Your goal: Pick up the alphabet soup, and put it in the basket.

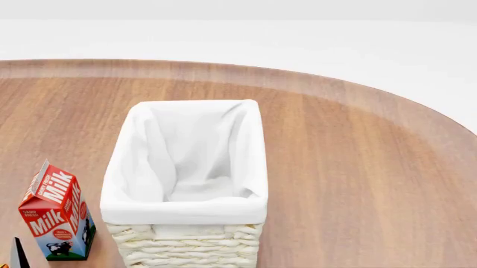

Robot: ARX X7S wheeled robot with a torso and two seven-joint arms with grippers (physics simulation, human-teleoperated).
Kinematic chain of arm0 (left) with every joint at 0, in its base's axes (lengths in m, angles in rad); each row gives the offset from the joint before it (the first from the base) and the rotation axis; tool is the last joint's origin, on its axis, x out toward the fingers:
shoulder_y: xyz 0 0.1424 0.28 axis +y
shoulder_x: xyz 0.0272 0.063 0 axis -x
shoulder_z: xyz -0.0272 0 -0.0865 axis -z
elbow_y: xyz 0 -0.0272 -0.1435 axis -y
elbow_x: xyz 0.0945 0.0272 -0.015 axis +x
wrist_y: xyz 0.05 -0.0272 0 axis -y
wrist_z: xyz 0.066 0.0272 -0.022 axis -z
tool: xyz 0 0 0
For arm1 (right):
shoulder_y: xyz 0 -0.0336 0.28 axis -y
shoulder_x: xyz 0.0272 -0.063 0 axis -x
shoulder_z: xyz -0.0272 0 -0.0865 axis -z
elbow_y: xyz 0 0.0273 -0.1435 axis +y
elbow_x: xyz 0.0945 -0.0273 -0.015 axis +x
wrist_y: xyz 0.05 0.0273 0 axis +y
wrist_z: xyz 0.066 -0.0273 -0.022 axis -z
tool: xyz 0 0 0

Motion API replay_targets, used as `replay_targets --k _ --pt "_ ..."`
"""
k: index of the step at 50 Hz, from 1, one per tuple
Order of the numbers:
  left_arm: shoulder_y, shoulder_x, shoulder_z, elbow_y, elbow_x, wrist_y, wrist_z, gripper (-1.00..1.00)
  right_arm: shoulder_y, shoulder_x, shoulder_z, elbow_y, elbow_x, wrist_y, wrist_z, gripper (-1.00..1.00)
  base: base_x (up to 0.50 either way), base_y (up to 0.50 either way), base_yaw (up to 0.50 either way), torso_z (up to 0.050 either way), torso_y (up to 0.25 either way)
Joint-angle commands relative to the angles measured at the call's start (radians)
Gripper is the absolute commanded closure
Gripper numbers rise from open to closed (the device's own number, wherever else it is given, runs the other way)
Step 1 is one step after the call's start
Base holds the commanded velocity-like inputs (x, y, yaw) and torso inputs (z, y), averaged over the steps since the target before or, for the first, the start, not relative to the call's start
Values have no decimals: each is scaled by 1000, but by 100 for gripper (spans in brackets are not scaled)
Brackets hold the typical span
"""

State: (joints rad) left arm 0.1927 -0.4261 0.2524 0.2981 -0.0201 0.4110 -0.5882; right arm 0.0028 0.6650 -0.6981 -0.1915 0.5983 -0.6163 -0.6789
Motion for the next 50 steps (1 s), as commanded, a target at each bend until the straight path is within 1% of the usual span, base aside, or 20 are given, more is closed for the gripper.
replay_targets --k 1,6,9,15,18,25,26,28,29,34,38,45,48,50 --pt "-1 -1 3 1 2 -3 -2 -100 -9 8 33 -50 101 -37 20 100 0 0 0 0 0" --pt "-3 -1 5 -2 1 -2 -2 -100 -12 -9 61 -59 90 -43 74 100 0 0 0 0 0" --pt "-7 -1 6 -8 -1 -1 -1 -100 -10 -16 90 -75 139 -54 111 100 0 0 0 0 0" --pt "-7 -1 7 -8 -2 -1 -2 -100 -2 -31 124 -95 123 -44 185 100 0 0 0 0 0" --pt "-6 -3 6 -7 -5 0 -2 -100 5 -51 158 -108 96 -19 277 100 0 0 0 0 0" --pt "-6 -4 7 -6 -5 0 -3 -100 37 -58 202 -165 94 37 399 100 0 0 0 0 1" --pt "-7 -4 8 -6 -5 -1 -3 -100 45 -62 213 -180 62 60 440 100 0 0 0 0 0" --pt "-8 -4 9 -7 -5 -2 -3 -100 62 -61 214 -200 63 94 470 100 0 0 0 0 0" --pt "-8 -4 9 -7 -5 -2 -4 -100 74 -71 228 -208 32 121 520 100 0 0 0 0 0" --pt "-4 -7 5 -2 -7 -1 -6 -100 156 -78 237 -220 56 228 599 100 0 0 0 0 0" --pt "-8 -7 7 -5 -7 -1 -6 -100 198 -85 238 -220 43 279 639 100 0 0 0 0 0" --pt "-11 -7 8 -11 -8 0 -7 -100 297 -90 240 -253 36 433 764 100 0 0 0 0 1" --pt "-15 -6 9 -19 -6 4 -7 -100 396 -84 235 -285 41 587 859 100 0 0 0 0 0" --pt "-19 -6 10 -24 -8 6 -6 -100 436 -78 227 -293 62 652 882 100 0 0 0 0 0"
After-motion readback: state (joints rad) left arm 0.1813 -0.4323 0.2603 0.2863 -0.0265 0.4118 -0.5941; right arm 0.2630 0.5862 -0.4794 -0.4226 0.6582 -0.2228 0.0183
